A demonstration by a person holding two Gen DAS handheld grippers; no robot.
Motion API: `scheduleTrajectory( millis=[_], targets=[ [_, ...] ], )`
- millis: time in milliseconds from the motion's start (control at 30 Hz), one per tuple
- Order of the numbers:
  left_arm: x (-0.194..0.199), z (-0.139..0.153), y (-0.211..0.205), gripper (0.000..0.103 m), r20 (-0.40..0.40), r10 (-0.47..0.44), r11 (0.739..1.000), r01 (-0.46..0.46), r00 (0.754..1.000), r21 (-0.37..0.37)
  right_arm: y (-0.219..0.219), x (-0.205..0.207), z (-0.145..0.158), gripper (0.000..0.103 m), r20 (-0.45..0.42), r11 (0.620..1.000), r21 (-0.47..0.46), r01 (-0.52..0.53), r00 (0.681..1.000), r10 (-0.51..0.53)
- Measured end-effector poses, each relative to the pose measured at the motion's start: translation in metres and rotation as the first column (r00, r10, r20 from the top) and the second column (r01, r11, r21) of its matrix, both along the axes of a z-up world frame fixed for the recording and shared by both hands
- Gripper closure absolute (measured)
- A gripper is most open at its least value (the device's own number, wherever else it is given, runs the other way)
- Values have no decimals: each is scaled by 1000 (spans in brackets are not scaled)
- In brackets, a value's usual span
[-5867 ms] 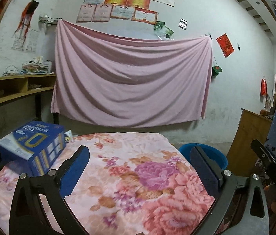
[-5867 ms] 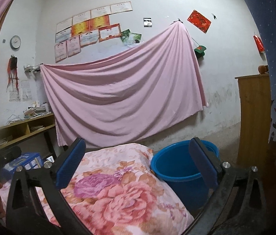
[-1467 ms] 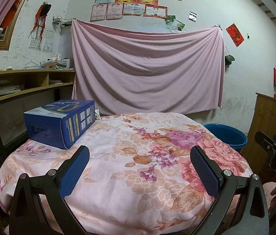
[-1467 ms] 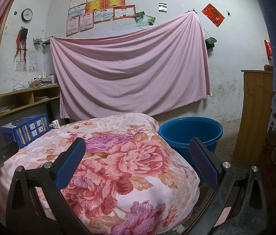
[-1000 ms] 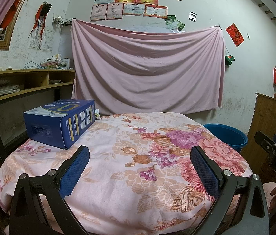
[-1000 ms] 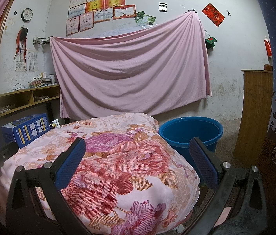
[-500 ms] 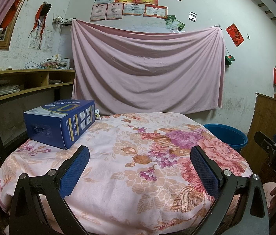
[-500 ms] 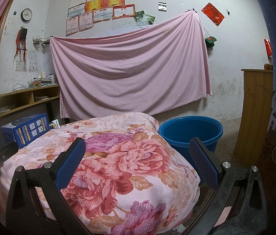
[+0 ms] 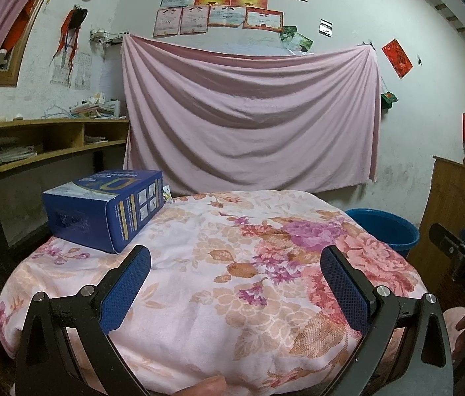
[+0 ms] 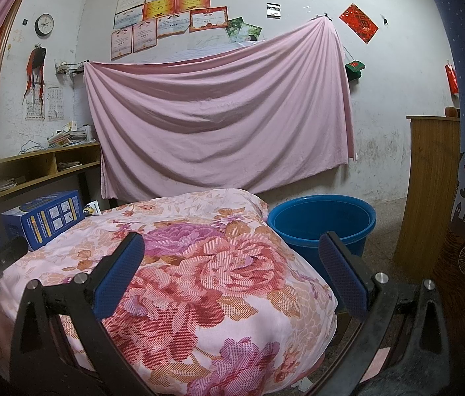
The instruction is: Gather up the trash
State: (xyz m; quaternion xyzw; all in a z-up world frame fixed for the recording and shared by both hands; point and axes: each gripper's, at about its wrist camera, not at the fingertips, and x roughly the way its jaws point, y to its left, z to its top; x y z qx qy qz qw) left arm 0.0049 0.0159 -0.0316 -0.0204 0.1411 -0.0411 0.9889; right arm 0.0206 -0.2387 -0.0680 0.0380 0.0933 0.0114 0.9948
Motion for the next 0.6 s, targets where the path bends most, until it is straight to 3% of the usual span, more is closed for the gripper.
scheduleTrajectory(
  millis=[600],
  targets=[
    [4, -5, -7, 2, -6, -4, 999, 4, 1000, 38, 3, -2, -6, 0, -4, 1000, -1, -1, 1000, 1]
  ],
)
